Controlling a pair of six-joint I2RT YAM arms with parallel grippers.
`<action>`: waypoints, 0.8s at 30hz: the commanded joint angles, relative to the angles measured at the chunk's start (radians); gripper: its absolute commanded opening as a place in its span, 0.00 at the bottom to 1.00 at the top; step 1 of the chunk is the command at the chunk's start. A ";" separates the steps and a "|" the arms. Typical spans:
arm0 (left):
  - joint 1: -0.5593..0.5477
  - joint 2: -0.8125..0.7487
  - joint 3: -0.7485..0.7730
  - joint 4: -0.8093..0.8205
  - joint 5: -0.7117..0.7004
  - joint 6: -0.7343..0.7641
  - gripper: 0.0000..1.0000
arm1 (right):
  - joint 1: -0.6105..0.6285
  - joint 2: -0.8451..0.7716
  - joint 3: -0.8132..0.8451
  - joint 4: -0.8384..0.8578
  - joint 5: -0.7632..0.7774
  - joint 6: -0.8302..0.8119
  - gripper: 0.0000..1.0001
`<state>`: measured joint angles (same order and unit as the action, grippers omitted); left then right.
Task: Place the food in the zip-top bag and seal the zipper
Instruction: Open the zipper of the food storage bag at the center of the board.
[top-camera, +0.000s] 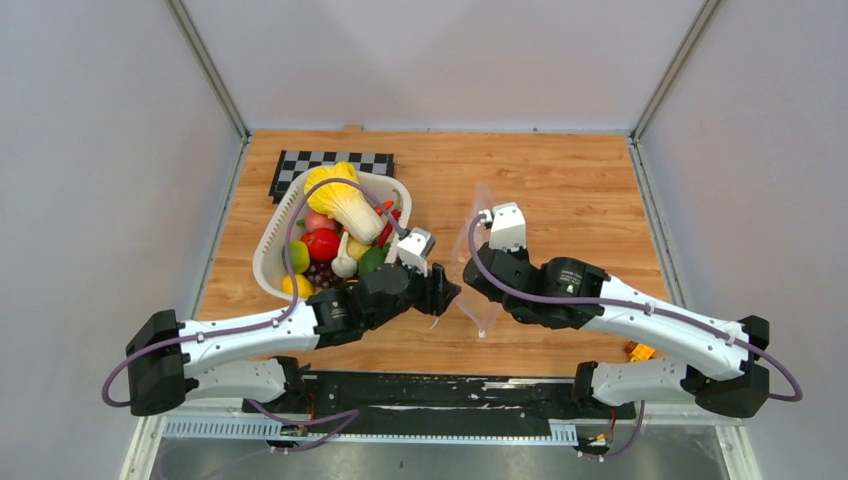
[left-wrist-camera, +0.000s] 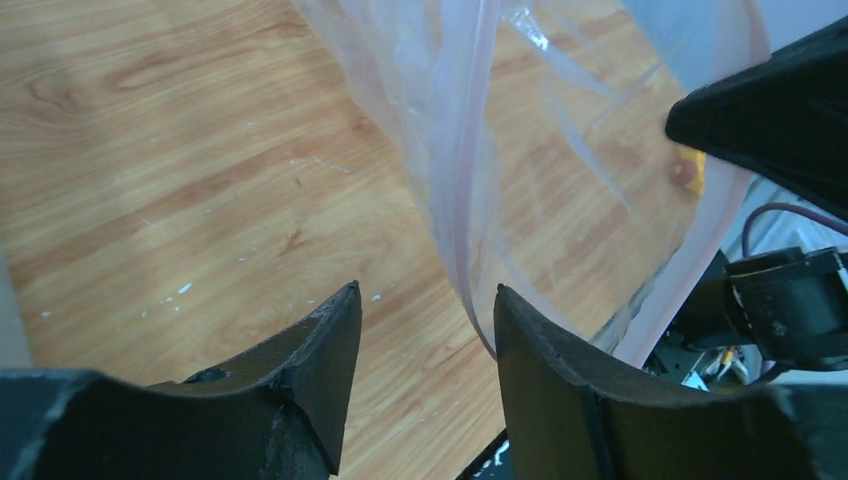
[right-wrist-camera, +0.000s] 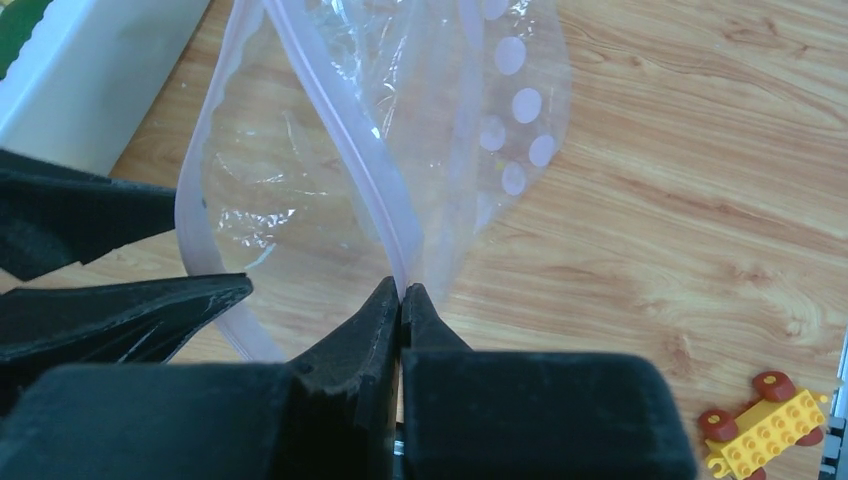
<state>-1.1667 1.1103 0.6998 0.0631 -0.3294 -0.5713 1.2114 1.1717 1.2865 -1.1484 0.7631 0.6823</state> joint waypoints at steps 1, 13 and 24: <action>0.061 0.028 0.052 0.125 0.123 -0.010 0.61 | 0.002 -0.016 -0.034 0.116 -0.083 -0.128 0.00; 0.146 0.145 0.155 0.064 0.179 0.009 0.29 | -0.001 -0.059 -0.107 0.240 -0.158 -0.153 0.00; 0.162 0.075 0.154 -0.051 -0.078 0.040 0.00 | -0.007 -0.110 -0.077 0.137 -0.139 -0.096 0.00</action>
<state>-1.0206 1.2213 0.8299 0.0406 -0.2691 -0.5396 1.2072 1.1221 1.1831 -1.0077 0.6453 0.5743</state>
